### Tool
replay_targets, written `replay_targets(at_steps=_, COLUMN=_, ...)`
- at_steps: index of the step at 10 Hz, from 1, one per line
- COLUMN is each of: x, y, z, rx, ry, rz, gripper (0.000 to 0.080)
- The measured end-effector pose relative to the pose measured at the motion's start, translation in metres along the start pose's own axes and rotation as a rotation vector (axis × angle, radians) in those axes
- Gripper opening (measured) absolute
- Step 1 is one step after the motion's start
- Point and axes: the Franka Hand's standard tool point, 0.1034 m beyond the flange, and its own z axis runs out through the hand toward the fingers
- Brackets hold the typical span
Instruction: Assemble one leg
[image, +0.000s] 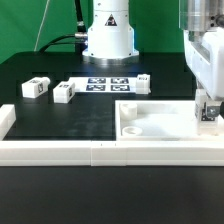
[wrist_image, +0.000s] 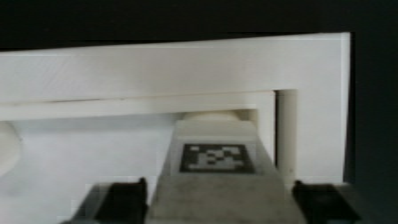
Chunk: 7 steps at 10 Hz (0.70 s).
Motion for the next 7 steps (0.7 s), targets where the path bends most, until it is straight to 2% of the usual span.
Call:
replay_targets(at_steps=1, x=-0.0002, y=0.0001, z=0.0002, rx=0.0, ry=0.0, rz=-0.017, gripper=0.0488)
replay_targets(at_steps=2, x=-0.0002, y=0.0002, z=0.0005, rx=-0.001, ry=-0.001, rz=-0.057, gripper=0.0612)
replay_targets(at_steps=3, x=-0.0004, y=0.0004, z=0.001, rx=-0.001, ry=-0.005, rz=-0.072, gripper=0.0642)
replay_targets(at_steps=7, x=-0.0001, y=0.0005, z=0.001, rx=-0.002, ry=-0.005, rz=-0.491, gripper=0.0649)
